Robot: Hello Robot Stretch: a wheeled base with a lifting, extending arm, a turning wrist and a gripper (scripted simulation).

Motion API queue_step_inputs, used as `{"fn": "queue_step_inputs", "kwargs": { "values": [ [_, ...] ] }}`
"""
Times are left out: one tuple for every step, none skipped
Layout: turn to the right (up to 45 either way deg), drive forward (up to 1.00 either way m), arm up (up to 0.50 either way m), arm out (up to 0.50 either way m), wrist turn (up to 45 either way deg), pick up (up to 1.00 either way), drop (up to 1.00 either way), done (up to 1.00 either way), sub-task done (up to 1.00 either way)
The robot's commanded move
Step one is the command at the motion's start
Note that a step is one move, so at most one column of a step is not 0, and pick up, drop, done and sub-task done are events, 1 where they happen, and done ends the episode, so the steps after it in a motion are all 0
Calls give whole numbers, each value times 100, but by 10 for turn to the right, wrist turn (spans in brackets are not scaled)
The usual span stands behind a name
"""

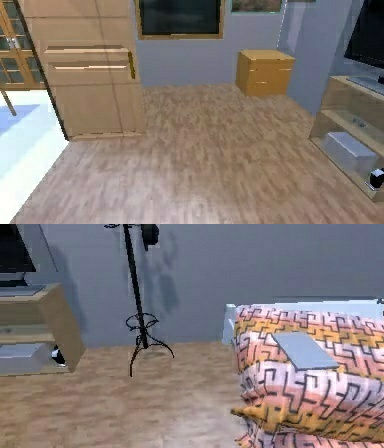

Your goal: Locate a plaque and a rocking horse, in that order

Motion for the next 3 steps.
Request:
{"fn": "queue_step_inputs", "kwargs": {
  "values": [
    [90, 0, 0, 0, 0, 0, 0, 0, 0],
    [0, 50, 0, 0, 0, 0, 0, 0, 0],
    [-450, 0, 0, 0, 0, 0, 0, 0, 0]
  ]
}}
